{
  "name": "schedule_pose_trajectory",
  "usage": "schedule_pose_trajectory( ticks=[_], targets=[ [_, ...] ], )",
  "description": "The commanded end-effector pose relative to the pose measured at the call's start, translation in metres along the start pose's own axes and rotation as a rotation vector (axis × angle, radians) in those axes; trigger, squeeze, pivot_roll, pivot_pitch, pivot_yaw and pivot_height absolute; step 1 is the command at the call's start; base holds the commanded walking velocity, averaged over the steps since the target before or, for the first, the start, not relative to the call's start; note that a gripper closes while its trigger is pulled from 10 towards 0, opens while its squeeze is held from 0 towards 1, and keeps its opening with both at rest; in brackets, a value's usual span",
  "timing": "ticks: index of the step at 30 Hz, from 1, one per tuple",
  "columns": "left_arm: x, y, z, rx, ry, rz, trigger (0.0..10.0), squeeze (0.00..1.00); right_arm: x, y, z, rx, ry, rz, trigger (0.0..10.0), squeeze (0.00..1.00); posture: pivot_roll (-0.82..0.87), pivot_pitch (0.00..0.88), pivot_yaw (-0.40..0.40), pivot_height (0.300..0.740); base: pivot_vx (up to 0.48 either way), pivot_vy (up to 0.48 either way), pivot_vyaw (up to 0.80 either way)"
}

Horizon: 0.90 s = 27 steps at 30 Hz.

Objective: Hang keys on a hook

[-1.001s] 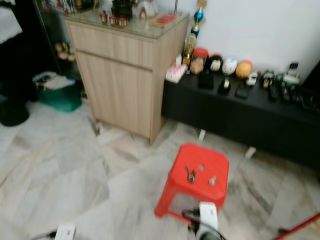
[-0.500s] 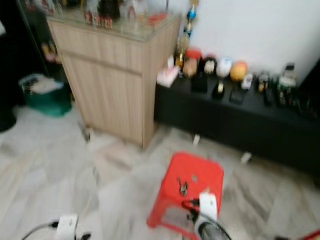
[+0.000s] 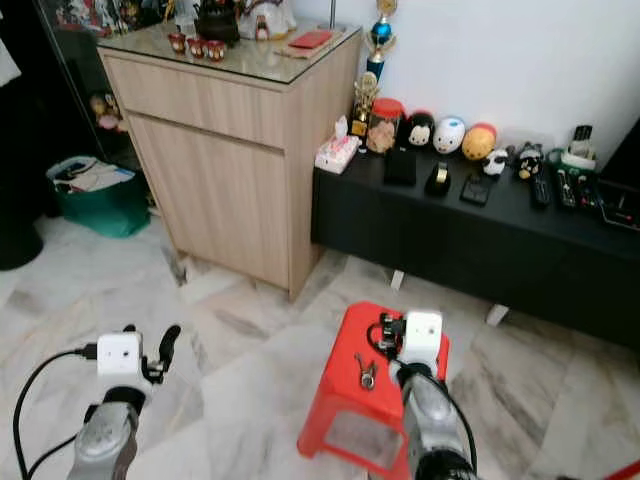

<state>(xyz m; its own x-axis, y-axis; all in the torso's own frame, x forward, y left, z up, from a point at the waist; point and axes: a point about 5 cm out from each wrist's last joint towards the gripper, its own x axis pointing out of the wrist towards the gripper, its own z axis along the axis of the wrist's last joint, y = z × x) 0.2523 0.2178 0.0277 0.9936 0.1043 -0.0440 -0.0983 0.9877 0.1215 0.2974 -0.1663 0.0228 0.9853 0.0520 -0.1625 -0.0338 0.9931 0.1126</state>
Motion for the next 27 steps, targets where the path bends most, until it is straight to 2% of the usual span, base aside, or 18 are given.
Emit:
schedule_pose_trajectory(
  ticks=[1,4,10,16,21,27],
  targets=[
    [-0.004,-0.005,0.006,-0.003,-0.046,-0.028,10.0,0.0,-0.003,-0.002,0.004,-0.012,-0.049,-0.005,10.0,0.0,0.07,0.0,-0.083,0.74,0.0,0.0,0.0],
    [-0.006,-0.008,0.014,-0.014,-0.08,-0.031,10.0,0.0,-0.002,0.002,0.008,-0.018,-0.072,0.004,10.0,0.0,0.06,0.0,-0.086,0.74,0.0,0.0,0.0],
    [-0.006,-0.012,0.018,-0.018,-0.081,-0.042,10.0,0.0,0.002,0.007,0.007,-0.025,-0.036,0.005,10.0,0.0,0.07,0.0,-0.087,0.74,0.0,0.0,0.0],
    [-0.007,-0.011,0.022,-0.016,-0.079,-0.043,10.0,0.0,0.003,0.01,0.006,-0.021,-0.023,0.011,10.0,0.0,0.07,0.0,-0.09,0.695,0.0,0.0,0.0],
    [-0.008,-0.008,0.022,-0.013,-0.068,-0.035,10.0,0.0,-0.001,0.012,-0.003,-0.004,0.019,0.015,10.0,0.0,0.07,0.0,-0.091,0.655,0.0,0.0,0.0],
    [-0.008,-0.008,0.023,-0.011,-0.062,-0.033,10.0,0.0,-0.002,0.012,-0.005,-0.001,0.028,0.019,10.0,0.0,0.08,0.0,-0.092,0.65,0.0,0.0,0.0]
  ],
)
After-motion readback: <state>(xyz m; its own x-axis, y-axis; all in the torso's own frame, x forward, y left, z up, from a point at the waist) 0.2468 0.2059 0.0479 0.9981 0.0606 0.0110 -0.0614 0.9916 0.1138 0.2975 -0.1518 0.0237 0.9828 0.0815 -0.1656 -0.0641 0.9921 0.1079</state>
